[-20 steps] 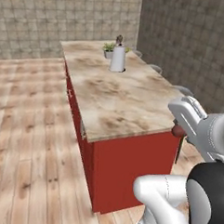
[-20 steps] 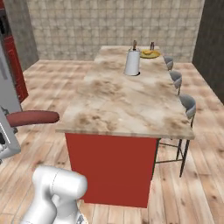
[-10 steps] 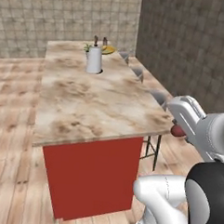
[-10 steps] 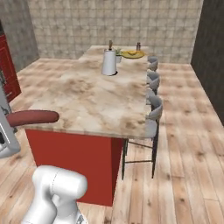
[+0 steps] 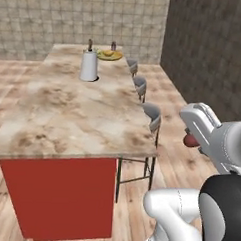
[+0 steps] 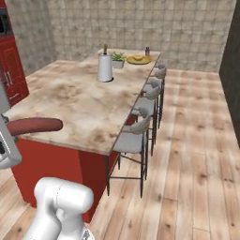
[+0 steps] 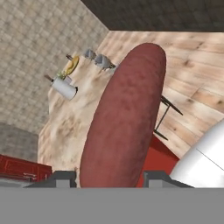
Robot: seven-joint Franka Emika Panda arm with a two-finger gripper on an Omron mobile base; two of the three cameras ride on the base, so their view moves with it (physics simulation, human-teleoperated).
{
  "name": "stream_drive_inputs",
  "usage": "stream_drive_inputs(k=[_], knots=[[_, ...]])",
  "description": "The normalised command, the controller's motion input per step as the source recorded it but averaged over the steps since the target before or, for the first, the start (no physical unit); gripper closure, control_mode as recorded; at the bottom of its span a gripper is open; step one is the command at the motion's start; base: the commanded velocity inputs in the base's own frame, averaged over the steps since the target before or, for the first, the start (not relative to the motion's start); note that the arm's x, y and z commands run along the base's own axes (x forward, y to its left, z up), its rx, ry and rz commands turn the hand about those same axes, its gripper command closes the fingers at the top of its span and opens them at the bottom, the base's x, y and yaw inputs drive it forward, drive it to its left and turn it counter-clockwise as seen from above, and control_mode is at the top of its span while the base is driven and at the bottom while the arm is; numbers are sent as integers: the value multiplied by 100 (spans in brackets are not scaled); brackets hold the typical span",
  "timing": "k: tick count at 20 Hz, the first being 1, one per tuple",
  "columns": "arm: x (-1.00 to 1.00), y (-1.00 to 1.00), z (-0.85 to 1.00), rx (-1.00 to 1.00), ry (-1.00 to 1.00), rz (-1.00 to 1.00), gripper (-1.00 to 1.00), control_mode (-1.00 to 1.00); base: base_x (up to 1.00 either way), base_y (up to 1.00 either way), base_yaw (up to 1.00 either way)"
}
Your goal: Move the hot dog bun to the plate on the dining table and place the condiment next to that plate. Then navigate to the fridge and take the sausage and place it on the plate as well.
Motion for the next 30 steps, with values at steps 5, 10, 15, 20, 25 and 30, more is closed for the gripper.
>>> stream_drive_inputs(k=[5,10,15,20,25,30], knots=[[0,0,0,0,0,0,100,100,45,-92,31],[0,0,0,0,0,0,100,100,46,-91,31],[0,0,0,0,0,0,100,100,52,-88,31],[0,0,0,0,0,0,100,100,58,-85,32],[0,0,0,0,0,0,100,100,64,-83,32],[0,0,0,0,0,0,100,100,65,-81,33]])
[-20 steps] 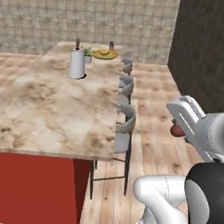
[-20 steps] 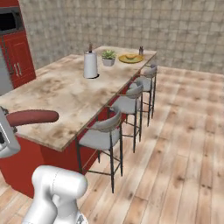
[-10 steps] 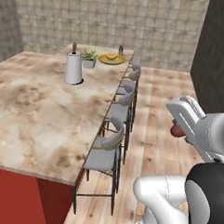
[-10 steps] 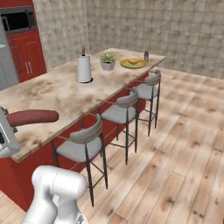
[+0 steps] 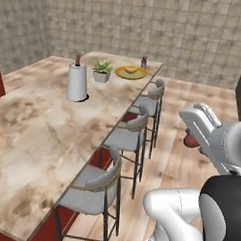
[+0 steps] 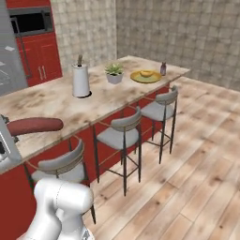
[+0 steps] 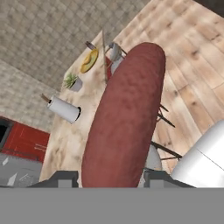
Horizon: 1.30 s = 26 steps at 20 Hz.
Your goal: Move the hot dog bun to the plate on the dining table and place the condiment next to that plate. Then navigate to the fridge and take the sausage and place it on the plate as well.
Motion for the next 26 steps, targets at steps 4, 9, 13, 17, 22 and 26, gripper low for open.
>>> stream_drive_inputs(k=[4,9,13,17,22,26], knots=[[0,0,0,0,0,0,100,100,65,-78,34],[0,0,0,0,0,0,100,100,64,-77,36],[0,0,0,0,0,0,100,100,63,-79,34],[0,0,0,0,0,0,100,100,52,-86,30],[0,0,0,0,0,0,100,100,45,-84,31],[0,0,0,0,0,0,100,100,44,-76,37]])
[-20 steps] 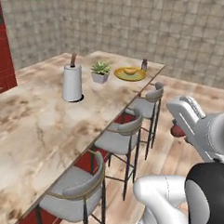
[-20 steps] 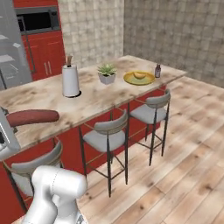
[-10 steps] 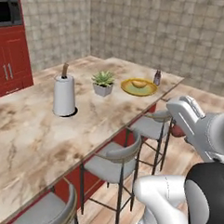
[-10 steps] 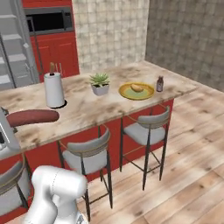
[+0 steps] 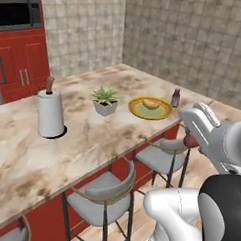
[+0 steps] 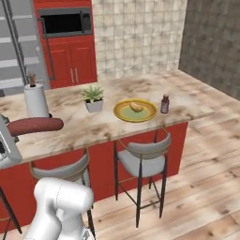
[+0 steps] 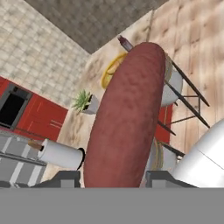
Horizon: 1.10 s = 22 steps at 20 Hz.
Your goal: Move the hot dog bun to the plate on the dining table and place the condiment next to that plate. Then navigate to the fridge and take the sausage and place it on the plate as well.
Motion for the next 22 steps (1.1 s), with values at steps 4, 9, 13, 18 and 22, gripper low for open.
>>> stream_drive_inputs(k=[4,9,13,18,22], knots=[[0,0,0,0,0,0,100,100,42,-74,37],[0,0,0,0,0,0,100,100,41,-71,38],[0,0,0,0,0,0,100,100,45,-62,44],[0,0,0,0,0,0,100,100,53,-54,49],[0,0,0,0,0,0,100,100,54,-57,48]])
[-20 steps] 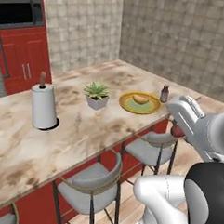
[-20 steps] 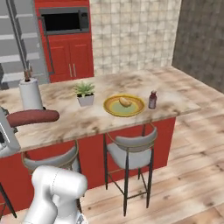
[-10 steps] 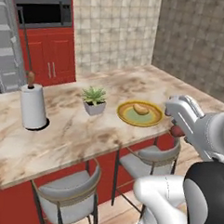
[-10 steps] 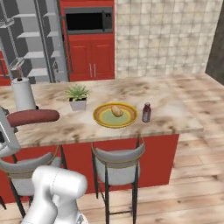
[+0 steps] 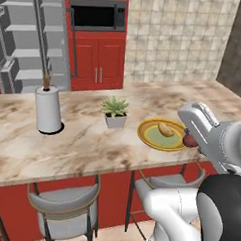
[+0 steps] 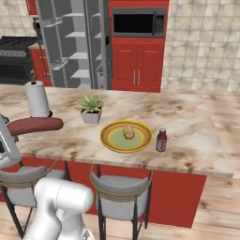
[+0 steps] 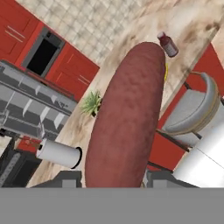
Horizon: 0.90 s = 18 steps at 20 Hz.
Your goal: Move the hot dog bun to the plate on the dining table and place the condiment next to that plate. Then navigate to the fridge and take the sausage and place it on the plate as well.
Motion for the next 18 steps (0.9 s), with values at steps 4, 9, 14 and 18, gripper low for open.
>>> stream_drive_inputs(k=[4,9,14,18], knots=[[0,0,0,0,0,0,100,100,63,-63,44],[0,0,0,0,0,0,100,100,79,-76,31],[87,-88,0,23,16,12,100,-100,0,0,0],[93,-75,0,23,26,1,100,-100,0,0,0]])
